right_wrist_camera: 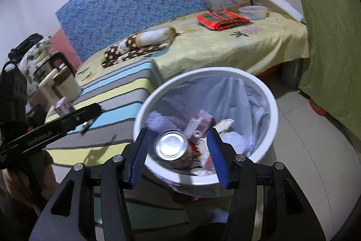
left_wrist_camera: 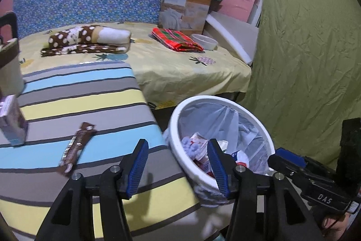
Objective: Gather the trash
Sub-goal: 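Open the left gripper to drop the white foam net into the bin, then move both grippers back from the bin toward the table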
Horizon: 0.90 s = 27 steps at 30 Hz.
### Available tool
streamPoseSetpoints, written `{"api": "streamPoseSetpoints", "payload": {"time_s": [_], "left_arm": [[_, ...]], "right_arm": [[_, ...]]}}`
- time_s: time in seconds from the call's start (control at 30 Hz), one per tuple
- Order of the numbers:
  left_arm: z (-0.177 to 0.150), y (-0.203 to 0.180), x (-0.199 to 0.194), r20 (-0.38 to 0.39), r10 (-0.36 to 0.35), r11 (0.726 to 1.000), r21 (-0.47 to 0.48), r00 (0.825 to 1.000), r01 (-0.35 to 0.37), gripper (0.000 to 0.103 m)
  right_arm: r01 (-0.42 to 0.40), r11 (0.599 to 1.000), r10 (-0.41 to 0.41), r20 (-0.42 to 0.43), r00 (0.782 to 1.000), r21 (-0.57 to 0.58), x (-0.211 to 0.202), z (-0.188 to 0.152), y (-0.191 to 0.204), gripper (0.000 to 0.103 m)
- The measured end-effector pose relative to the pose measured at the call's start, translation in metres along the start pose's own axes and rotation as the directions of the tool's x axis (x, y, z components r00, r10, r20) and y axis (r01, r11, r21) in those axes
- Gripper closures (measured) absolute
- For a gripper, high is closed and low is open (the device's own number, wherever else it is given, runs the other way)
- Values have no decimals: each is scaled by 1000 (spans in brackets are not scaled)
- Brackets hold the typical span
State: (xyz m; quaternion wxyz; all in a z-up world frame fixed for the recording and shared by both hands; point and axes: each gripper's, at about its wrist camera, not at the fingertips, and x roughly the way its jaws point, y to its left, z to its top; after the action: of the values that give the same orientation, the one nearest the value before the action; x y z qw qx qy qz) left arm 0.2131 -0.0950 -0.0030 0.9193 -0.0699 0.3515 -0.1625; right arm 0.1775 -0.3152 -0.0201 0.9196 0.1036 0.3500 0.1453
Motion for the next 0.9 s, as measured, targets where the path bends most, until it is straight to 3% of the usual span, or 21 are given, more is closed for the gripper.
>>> {"api": "streamPoseSetpoints", "payload": {"time_s": [0.53,0.9], "left_arm": [[-30,37,-65,64,99,994,-42,993,-97,49],[-39,80,-87,77,199,977,-100,977,-191,49]], "right_arm": [[-112,990,108,-44,993,-86,3,-11,60,49],[-157,980,147,-84,986,-121,19,-13,93,49]]}}
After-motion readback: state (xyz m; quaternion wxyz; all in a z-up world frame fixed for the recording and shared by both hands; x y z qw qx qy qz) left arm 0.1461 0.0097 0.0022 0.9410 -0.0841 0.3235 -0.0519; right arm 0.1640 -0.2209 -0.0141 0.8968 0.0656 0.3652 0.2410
